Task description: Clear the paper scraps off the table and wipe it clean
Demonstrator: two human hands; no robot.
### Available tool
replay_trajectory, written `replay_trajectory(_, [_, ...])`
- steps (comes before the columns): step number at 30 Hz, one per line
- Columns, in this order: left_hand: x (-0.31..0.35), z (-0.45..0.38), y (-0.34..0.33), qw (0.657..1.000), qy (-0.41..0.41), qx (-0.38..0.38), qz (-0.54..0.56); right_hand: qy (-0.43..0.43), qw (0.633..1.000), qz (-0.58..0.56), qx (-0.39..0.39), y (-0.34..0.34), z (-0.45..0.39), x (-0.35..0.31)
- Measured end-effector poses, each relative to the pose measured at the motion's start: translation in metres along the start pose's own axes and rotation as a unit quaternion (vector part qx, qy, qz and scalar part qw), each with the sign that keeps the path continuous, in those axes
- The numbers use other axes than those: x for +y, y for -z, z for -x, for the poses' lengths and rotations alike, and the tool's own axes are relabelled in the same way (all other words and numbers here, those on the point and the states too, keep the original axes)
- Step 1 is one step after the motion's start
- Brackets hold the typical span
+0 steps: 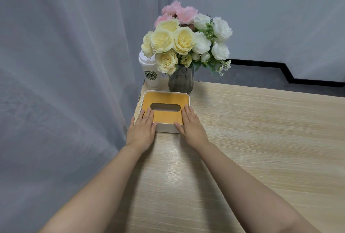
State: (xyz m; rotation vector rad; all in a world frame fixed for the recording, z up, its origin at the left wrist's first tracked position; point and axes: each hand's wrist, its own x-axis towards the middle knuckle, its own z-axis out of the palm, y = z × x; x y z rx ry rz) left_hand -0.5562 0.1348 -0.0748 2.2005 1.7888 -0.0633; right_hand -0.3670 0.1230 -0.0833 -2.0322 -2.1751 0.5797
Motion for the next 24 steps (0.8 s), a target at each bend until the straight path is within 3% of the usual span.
replay_trajectory(12, [0.002,0.000,0.006,1.000,0.006,-0.025,-0.004,-0.002,1.000,0.011,-0.015,0.000,-0.003,0.001])
replay_trajectory(24, [0.034,0.007,0.023,1.000,-0.009,0.020,-0.022,0.000,1.000,-0.015,0.026,0.032,0.024,0.026])
